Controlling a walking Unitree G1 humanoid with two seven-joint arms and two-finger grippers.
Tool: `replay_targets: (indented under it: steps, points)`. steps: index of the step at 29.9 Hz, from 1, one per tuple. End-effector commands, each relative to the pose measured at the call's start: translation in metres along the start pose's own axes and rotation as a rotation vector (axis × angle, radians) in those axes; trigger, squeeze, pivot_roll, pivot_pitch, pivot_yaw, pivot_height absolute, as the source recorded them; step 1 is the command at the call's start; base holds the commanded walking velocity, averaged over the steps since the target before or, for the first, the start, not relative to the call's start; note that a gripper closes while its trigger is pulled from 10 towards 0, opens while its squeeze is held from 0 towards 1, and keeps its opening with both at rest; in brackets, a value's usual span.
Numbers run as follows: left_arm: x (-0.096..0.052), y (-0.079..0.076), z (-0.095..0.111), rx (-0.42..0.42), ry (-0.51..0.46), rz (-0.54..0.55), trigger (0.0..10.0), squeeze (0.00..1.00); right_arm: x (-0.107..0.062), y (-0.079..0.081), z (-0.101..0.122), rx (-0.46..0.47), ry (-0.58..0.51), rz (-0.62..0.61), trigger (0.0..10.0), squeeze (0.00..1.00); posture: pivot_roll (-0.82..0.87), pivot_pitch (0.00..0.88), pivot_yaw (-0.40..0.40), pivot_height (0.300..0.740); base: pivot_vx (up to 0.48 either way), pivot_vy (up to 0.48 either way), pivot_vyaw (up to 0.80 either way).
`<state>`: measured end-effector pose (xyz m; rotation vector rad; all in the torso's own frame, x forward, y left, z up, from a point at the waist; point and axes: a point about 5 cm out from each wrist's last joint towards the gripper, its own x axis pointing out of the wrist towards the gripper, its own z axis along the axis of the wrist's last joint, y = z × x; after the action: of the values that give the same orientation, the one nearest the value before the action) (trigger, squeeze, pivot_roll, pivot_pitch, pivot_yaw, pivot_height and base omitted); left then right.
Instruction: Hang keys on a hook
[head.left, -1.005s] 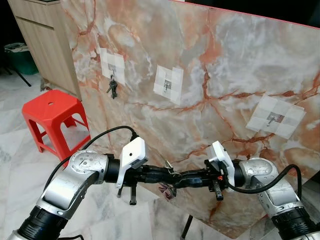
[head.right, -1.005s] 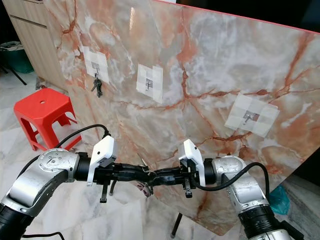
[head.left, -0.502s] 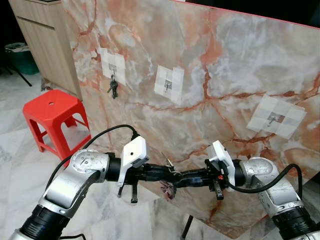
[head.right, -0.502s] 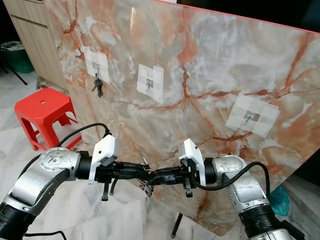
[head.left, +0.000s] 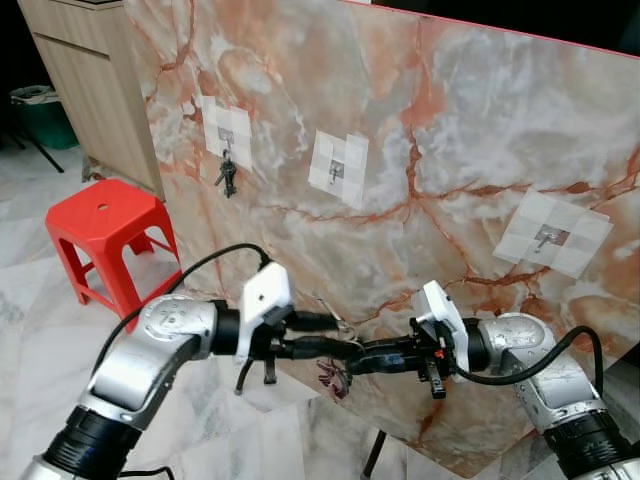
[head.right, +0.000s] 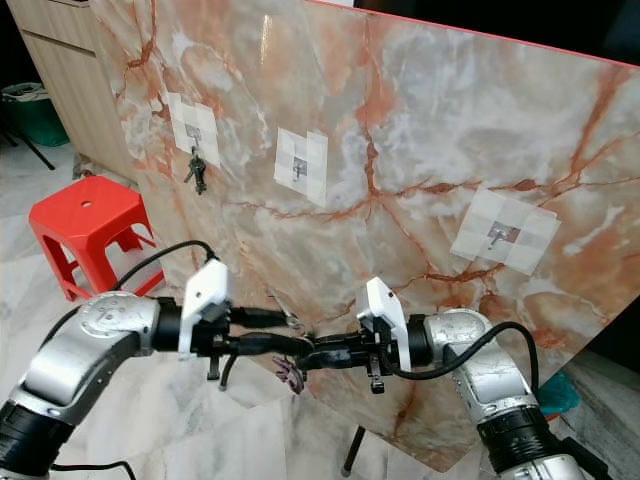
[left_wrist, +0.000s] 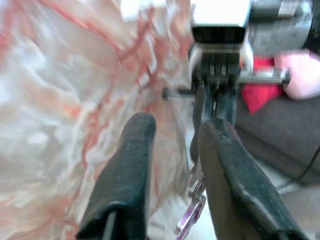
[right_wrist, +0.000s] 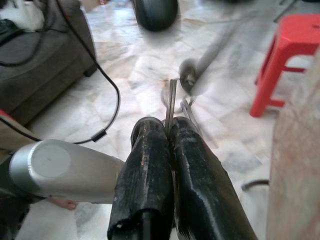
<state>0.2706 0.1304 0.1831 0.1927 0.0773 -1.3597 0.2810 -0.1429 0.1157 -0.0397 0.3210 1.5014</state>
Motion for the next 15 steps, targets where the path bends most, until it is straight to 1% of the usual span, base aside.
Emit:
replay_targets:
  steps: [1,4,8,9,10,11,12,13,15]
  points:
    - [-0.007,-0.001,0.005,0.001,-0.015,0.013,10.0,1.0,-0.004,-0.003,0.002,-0.016,0.012,-0.024,0.0,0.0,0.12,0.0,-0.088,0.74,0.0,0.0,0.0]
    - [-0.014,-0.001,-0.003,-0.012,0.02,0.052,10.0,1.0,-0.005,-0.002,0.002,-0.015,0.009,-0.021,0.0,0.0,0.12,0.0,-0.087,0.74,0.0,0.0,0.0]
    - [-0.02,0.005,-0.013,-0.017,0.049,0.151,10.0,1.0,-0.005,-0.003,0.001,-0.012,0.004,-0.025,0.0,0.0,0.12,0.0,-0.087,0.74,0.0,0.0,0.0]
    - [-0.019,0.007,-0.016,-0.01,0.05,0.182,10.0,0.0,-0.005,-0.003,0.001,-0.012,0.002,-0.032,0.0,0.0,0.13,0.0,-0.086,0.74,0.0,0.0,0.0]
    - [-0.019,0.009,-0.019,-0.019,0.048,0.231,10.0,0.0,-0.005,-0.005,0.001,-0.012,-0.002,-0.047,0.0,0.0,0.13,0.0,-0.086,0.74,0.0,0.0,0.0]
    - [-0.018,0.01,-0.021,-0.022,0.043,0.255,10.0,0.0,-0.005,-0.006,0.002,-0.013,-0.006,-0.053,0.0,0.0,0.13,0.0,-0.085,0.74,0.0,0.0,0.0]
    - [-0.018,0.013,-0.025,-0.021,0.03,0.31,10.0,0.0,-0.005,-0.007,0.002,-0.014,-0.019,-0.071,0.0,0.0,0.13,0.0,-0.085,0.74,0.0,0.0,0.0]
    - [-0.018,0.015,-0.026,-0.024,0.027,0.336,10.0,0.0,-0.005,-0.008,0.003,-0.013,-0.024,-0.079,0.0,0.0,0.13,0.0,-0.083,0.74,0.0,0.0,0.0]
    - [-0.019,0.02,-0.035,-0.066,0.005,0.439,10.0,0.0,-0.005,-0.009,0.004,-0.009,-0.054,-0.109,0.0,0.0,0.13,0.0,-0.08,0.74,0.0,0.0,0.0]
